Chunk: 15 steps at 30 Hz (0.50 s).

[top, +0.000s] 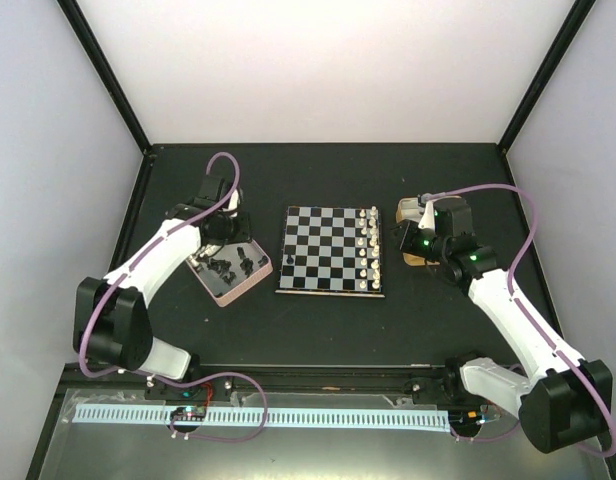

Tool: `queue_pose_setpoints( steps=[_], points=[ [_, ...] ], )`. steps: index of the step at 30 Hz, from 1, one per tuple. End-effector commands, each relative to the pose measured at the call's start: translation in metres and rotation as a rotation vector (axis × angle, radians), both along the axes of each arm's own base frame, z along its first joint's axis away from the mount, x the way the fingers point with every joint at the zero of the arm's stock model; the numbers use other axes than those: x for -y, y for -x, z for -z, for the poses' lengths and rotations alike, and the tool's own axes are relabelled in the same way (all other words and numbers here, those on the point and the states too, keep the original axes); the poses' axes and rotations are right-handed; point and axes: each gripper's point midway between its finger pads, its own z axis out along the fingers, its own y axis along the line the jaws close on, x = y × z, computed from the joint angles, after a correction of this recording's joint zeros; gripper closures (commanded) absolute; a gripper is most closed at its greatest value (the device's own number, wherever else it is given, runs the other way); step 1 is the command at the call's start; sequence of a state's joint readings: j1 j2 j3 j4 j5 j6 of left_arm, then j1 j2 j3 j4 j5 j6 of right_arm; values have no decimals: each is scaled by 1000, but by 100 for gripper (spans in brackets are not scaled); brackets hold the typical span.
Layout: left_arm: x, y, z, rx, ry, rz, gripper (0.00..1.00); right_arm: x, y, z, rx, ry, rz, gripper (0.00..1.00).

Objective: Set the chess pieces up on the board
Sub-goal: Pick up the chess piece from the storage box, then place the chess piece on the chessboard.

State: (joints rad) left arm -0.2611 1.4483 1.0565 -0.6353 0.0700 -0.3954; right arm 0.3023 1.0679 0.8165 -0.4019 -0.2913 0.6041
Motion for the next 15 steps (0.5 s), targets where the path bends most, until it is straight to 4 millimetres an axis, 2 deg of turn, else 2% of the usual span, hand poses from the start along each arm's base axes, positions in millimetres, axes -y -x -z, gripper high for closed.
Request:
queue_pose_setpoints(
  steps=[1,5,10,15],
  points=[
    [44,-1,-18,8,102,167,93,-1,-1,-12,41,-22,-2,77],
    [70,-9,-11,-10,69,236,93,-1,0,-11,37,-21,-4,77],
    [88,-23,7,-40,3,278,93,0,2,-13,42,-18,1,77],
    [100,-25,28,-86,-48,320,92,1,4,-13,45,-19,5,77]
  ],
)
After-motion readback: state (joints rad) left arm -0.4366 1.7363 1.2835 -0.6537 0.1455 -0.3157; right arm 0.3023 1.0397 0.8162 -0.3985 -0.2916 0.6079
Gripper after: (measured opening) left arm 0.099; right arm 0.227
